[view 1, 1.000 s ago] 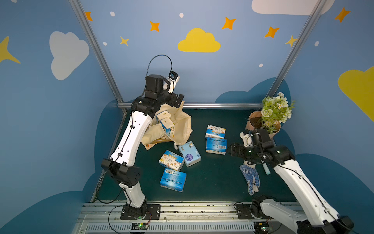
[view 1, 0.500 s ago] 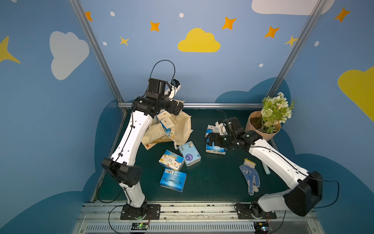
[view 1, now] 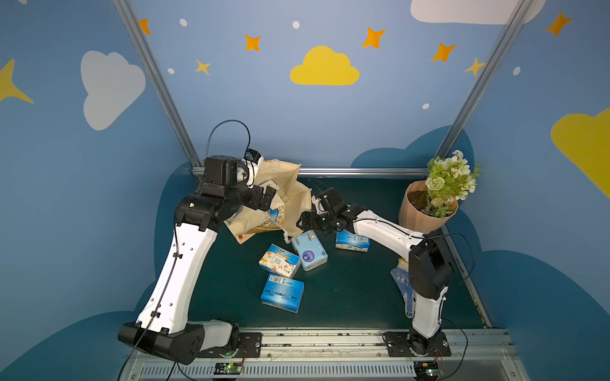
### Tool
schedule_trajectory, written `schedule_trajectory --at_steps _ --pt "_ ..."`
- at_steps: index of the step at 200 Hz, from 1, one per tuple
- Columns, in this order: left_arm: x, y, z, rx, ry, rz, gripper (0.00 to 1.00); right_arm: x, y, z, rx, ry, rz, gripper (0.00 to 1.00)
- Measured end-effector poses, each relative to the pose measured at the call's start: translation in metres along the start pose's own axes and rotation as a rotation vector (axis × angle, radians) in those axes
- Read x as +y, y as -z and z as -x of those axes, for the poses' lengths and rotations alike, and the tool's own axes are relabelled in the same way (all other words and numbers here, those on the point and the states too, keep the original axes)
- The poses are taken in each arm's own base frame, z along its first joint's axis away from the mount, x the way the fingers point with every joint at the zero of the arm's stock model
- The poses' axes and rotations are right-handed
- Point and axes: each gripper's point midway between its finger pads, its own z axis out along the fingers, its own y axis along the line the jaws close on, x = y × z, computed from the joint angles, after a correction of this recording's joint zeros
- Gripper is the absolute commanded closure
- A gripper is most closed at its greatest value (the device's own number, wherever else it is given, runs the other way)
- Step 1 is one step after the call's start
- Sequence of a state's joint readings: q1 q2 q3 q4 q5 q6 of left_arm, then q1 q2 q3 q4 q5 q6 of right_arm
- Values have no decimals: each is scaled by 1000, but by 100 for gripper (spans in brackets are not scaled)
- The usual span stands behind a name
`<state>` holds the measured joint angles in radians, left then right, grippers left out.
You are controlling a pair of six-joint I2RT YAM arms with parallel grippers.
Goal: Put tissues into the canvas bag
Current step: Adjust the canvas bag at the center of the board.
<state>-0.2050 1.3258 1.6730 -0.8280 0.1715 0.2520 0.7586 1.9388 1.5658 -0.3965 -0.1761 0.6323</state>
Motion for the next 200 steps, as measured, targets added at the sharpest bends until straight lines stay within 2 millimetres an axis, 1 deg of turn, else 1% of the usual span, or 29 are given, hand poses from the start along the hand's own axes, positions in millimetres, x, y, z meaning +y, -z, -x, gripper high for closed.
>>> schedule_trajectory --at_steps 7,13,27,36,49,70,86,92,96,100,104,130,151,174,183,184,200 --pt "1 -3 -4 11 11 1 0 -1 -4 -1 -1 -3 -7 11" --pt "1 -5 -7 16 16 -1 0 -3 -7 -1 -2 -9 -13 17" --pt "0 -8 -11 26 31 -7 0 -5 -13 -1 -5 -22 -18 28" --pt "0 -9 -12 28 38 -11 0 -6 -16 0 -10 -26 -21 32" --pt "-1 -9 -11 24 44 -16 0 -4 -19 2 -18 -26 -14 47" --pt "-2 -8 -12 16 53 -19 0 2 -21 10 -35 -28 2 66" --pt "-3 -6 -15 16 56 -20 0 10 -23 17 -47 -18 23 75" --pt "-3 -5 -16 15 57 -21 0 12 -23 20 -52 -23 29 77" --pt "-3 -4 -17 15 58 -21 0 13 -24 21 -53 -17 31 82" --pt "-3 -4 -17 14 59 -21 0 14 -24 22 -55 -18 35 89" --pt "-4 -3 -18 13 60 -21 0 16 -24 24 -58 -18 39 100" --pt "-3 0 -17 6 67 -16 0 24 -26 31 -68 -6 61 100" --pt "-2 3 -14 -4 75 -7 0 37 -22 42 -83 20 93 100" --pt "2 8 -7 -25 83 10 0 61 -11 60 -119 84 136 100" --pt "4 10 -4 -32 88 14 0 74 -3 69 -142 111 159 100" --pt "4 10 -4 -33 88 14 0 77 -1 72 -149 120 166 100" --pt "6 13 0 -44 94 22 0 98 12 84 -183 166 200 100"
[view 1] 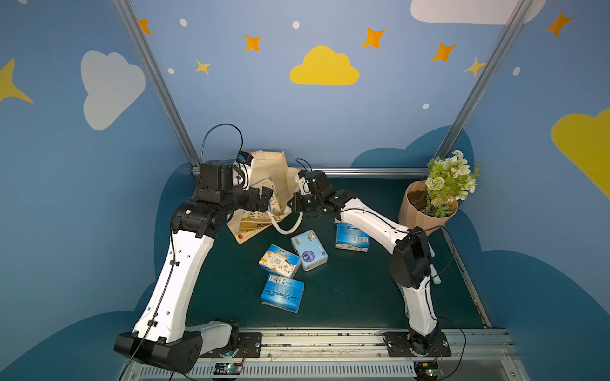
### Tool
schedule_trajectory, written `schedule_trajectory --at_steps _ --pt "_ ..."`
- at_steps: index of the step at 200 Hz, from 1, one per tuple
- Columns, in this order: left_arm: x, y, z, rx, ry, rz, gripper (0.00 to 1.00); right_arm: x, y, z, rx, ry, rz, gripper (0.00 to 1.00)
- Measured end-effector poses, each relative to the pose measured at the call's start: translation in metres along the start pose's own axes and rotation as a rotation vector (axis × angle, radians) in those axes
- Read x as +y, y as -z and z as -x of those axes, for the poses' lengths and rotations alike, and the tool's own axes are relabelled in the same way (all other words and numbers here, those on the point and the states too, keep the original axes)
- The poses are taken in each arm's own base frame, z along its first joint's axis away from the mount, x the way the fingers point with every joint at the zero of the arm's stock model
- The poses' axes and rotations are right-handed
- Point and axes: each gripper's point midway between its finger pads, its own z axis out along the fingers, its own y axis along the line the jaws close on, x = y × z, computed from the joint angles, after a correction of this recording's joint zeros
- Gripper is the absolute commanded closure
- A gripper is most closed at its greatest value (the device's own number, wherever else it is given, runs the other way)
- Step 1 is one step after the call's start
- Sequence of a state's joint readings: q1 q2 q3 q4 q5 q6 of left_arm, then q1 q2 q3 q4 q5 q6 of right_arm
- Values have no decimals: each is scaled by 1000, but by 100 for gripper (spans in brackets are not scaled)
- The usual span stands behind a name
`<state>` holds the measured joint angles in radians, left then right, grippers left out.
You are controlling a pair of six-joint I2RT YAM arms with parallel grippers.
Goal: Put tissues into the canvas bag
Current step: Adjust the canvas bag at the center of the board.
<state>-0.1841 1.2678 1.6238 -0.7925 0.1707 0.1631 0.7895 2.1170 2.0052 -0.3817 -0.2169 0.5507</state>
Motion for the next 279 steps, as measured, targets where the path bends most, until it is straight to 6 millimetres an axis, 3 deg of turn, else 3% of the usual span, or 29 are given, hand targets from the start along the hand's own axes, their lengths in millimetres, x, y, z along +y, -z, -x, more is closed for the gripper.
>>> schedule_trajectory --at_steps 20,41,61,87,92,97,108,130,151,176,279 --pt "2 1 1 -3 7 6 0 23 9 21 -41 39 36 100" --pt "3 1 1 -2 13 8 0 28 6 31 -55 47 48 100" --pt "3 0 -1 1 18 5 0 15 -8 24 -21 18 48 100" --pt "2 -2 -3 9 21 -3 0 -5 -24 -1 39 -2 26 100" --pt "1 -3 -4 11 21 -6 0 -8 -25 -6 48 -4 20 83" --pt "1 -3 -5 13 22 -8 0 -11 -23 -11 54 -7 16 75" --pt "1 -5 -7 19 22 -12 0 -17 -20 -24 74 -6 0 72" --pt "-1 -7 -8 23 23 -21 0 -22 -6 -42 93 -6 -21 57" --pt "-2 -9 -8 27 25 -35 0 -24 9 -47 84 -7 -31 38" --pt "-4 -14 -10 38 23 -48 0 -23 19 -46 69 1 -42 27" --pt "-5 -20 -11 46 -33 -62 0 -9 36 -25 19 78 -56 10"
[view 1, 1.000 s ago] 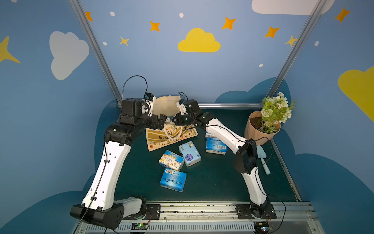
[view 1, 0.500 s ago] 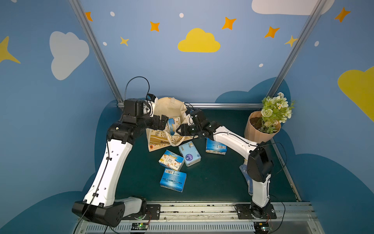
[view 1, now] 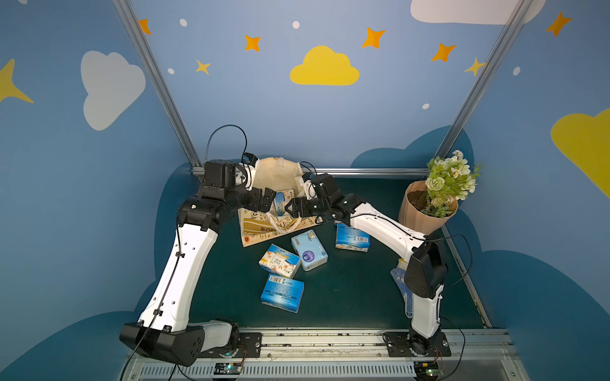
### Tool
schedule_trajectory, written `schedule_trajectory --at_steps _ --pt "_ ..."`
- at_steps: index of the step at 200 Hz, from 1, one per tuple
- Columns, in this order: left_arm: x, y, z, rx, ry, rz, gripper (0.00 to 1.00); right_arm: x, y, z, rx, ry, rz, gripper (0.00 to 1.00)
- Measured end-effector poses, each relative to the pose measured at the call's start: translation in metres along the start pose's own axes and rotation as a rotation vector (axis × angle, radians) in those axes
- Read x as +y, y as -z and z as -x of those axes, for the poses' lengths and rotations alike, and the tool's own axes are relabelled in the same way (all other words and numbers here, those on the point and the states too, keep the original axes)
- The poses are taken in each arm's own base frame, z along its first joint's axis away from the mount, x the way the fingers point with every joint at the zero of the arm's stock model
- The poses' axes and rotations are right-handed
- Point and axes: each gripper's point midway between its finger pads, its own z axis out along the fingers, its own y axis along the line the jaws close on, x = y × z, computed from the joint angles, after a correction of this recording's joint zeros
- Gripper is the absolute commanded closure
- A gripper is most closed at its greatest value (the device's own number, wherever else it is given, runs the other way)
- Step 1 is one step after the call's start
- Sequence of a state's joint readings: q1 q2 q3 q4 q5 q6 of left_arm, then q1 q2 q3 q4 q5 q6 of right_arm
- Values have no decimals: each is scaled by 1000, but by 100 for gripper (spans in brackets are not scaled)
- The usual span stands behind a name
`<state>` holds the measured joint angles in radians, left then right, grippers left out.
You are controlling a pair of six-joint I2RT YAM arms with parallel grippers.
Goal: Put tissues into the canvas bag
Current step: Adjust the canvas bag at the center of the board, then pick up the pack of facial tissues from the center of the board.
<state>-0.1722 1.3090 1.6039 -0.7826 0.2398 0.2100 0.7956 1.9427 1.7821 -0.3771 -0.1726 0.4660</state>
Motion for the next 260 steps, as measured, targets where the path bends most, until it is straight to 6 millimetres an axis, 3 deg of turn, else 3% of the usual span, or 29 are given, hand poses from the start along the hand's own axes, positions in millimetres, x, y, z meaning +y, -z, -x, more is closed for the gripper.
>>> schedule_trajectory --at_steps 82,117,130,148,177,200,214,249,260 --pt "-4 2 1 2 -51 -23 0 20 42 20 -67 35 32 8" --pt "-14 8 17 -12 -107 -79 0 10 62 30 -121 38 -43 8" --pt "-22 11 22 -14 -136 -109 0 0 81 35 -152 25 -91 7" --pt "-41 11 20 2 -194 -159 0 -25 127 46 -231 -20 -160 5" --pt "-96 3 -3 73 -337 -283 0 -80 208 47 -347 -132 -315 5" --pt "-138 -15 -23 144 -441 -373 0 -125 262 22 -379 -256 -442 5" --pt "-164 -39 -41 214 -492 -429 0 -149 285 -3 -375 -342 -501 5" --pt "-199 -102 -93 398 -579 -508 0 -179 301 -74 -281 -476 -581 5" --pt "-212 -123 -99 432 -600 -540 0 -182 305 -93 -249 -508 -600 5"
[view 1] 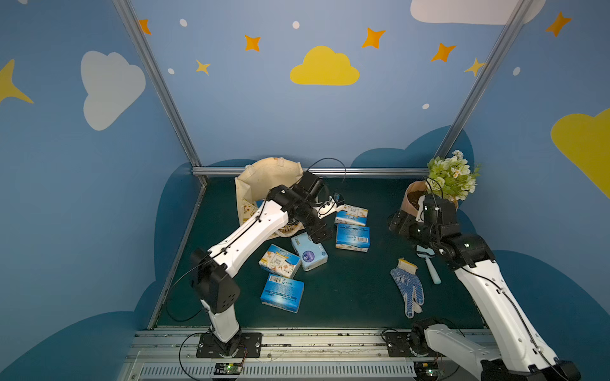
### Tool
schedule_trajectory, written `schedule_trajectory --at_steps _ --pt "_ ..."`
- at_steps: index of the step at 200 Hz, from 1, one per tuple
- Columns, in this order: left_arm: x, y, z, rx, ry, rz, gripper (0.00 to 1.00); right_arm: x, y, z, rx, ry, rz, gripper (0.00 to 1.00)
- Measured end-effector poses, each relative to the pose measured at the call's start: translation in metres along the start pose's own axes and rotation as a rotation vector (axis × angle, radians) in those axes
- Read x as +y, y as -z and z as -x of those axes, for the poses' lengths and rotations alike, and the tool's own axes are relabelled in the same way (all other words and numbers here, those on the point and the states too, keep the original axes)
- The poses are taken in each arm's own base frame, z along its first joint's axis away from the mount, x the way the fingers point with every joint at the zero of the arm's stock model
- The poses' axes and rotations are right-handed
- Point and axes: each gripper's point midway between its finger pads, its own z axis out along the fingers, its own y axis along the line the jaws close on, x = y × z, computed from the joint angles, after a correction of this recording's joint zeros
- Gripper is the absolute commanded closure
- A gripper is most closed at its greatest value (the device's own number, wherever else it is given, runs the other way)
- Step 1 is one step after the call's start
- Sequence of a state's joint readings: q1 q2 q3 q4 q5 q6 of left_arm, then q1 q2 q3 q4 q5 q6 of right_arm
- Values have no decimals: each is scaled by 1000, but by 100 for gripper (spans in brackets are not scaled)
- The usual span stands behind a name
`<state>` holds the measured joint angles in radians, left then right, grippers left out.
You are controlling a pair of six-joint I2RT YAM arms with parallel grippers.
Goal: Put tissues into the canvas bag
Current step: Pick up the pack of facial tissues from the center of the board.
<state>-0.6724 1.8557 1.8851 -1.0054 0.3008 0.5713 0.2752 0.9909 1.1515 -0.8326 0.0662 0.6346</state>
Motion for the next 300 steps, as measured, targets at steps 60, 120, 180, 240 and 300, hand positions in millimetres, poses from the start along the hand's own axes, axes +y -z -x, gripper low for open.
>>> schedule_trajectory --at_steps 60,120,180,240,300 --pt "21 -80 80 -67 -128 -98 0 -27 31 -30 17 -70 -12 5" --pt "2 -156 28 123 -189 -210 0 -27 38 -42 39 -84 21 5" --pt "13 -165 45 76 -235 -122 0 -31 31 -55 87 -81 13 5" --pt "18 -183 34 110 -284 -111 0 -30 29 -59 105 -80 23 5" --pt "22 -203 19 152 -314 -115 0 -29 29 -61 116 -78 29 5"
